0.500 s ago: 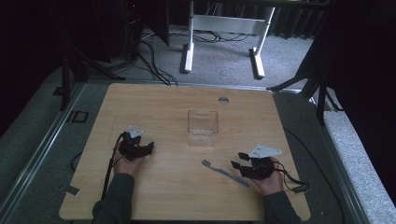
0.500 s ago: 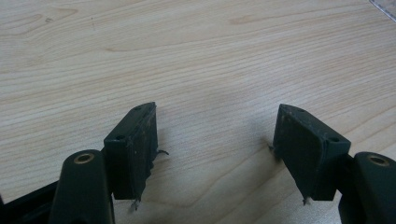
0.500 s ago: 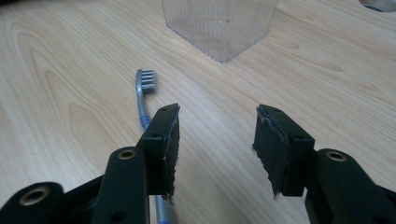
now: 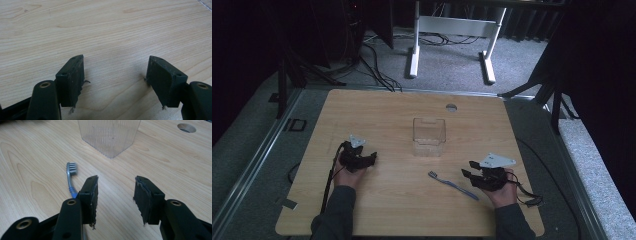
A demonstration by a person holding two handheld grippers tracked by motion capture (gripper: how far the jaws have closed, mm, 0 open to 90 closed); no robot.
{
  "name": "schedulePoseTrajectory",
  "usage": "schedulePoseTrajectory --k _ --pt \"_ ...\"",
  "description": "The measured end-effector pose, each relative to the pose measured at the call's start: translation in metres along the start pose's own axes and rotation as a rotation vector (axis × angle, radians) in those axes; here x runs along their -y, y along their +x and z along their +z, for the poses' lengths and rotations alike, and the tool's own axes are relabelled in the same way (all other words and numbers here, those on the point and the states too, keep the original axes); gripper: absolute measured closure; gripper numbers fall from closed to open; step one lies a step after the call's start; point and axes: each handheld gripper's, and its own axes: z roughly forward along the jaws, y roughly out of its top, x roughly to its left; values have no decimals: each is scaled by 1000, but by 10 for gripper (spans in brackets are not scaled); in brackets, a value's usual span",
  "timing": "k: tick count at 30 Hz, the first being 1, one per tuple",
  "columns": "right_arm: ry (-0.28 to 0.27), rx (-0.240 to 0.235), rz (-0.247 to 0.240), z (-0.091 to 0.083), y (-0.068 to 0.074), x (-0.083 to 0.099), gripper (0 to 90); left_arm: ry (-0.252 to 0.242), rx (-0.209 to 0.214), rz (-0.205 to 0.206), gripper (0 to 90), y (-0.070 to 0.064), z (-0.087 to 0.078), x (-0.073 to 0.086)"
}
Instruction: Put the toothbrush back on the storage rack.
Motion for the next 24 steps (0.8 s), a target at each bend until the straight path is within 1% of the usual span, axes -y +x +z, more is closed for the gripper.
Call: schedulePoseTrajectory --k 3,15,16,17,19,24 --pt "-7 0 3 -2 0 -1 533 0 0 0 312 0 0 0" --pt "7 -4 -5 -6 5 -5 489 0 0 0 312 0 0 0" --pt "10 -8 -4 -6 6 -5 490 0 0 0 312 0 0 0" --pt "13 -6 -15 -6 6 -6 494 0 0 0 312 0 0 0" --pt "18 -15 -14 -6 8 -7 504 0 0 0 312 0 0 0" --pt "19 -18 -26 -8 10 -12 506 -1 0 -1 312 0 0 0"
